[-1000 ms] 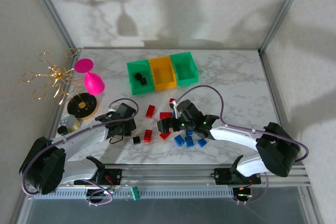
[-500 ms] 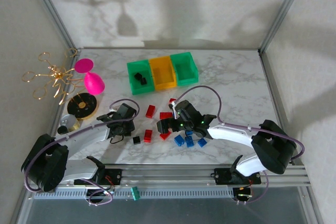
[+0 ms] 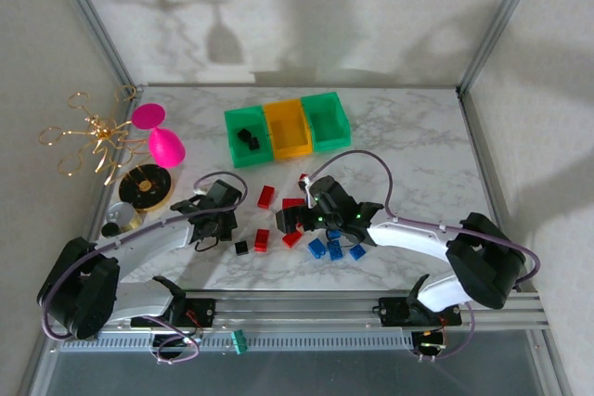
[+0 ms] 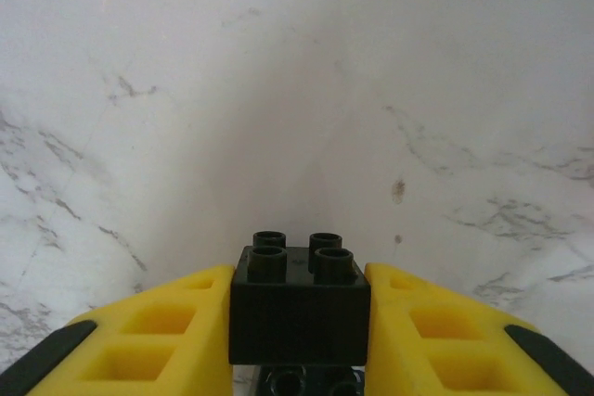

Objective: Sort the legos into containers by color
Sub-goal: Pick up the lego from the bottom-left of the table.

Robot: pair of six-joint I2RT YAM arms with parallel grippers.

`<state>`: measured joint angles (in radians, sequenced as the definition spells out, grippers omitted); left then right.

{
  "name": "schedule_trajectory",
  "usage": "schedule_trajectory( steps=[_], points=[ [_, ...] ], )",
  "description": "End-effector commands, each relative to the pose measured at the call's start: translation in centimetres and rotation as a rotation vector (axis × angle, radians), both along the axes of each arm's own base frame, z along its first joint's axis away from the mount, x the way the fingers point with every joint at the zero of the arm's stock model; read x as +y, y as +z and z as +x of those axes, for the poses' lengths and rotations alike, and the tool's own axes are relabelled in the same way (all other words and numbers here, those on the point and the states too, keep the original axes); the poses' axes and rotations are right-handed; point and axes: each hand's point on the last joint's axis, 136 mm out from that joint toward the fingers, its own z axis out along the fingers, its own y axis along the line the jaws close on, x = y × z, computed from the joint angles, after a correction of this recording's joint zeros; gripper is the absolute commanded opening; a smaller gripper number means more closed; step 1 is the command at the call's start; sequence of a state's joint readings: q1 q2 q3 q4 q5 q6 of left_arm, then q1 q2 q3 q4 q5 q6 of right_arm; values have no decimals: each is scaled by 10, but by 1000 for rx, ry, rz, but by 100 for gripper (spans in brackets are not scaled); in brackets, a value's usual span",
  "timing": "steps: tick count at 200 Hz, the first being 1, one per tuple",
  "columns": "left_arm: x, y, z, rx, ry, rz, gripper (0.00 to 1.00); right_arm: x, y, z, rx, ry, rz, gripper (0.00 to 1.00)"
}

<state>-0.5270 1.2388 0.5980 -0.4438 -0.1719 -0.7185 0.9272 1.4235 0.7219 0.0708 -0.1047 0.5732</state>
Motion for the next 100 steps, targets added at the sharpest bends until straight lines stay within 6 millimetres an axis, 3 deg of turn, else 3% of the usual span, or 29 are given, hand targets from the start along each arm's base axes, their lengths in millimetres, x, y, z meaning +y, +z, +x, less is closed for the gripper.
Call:
schedule_trajectory(
  steps=[1,53,100],
  points=[
    [-5,35,15,-82,-6,-7,31,0,27,11,-34,-41,59,99],
    [-27,91,51,-210,-25,-69,31,-33,50,33,-70,-133,87,99],
    [-52,120,104,-311,-34,-67,29,-53,64,56,-111,-194,71,99]
  ],
)
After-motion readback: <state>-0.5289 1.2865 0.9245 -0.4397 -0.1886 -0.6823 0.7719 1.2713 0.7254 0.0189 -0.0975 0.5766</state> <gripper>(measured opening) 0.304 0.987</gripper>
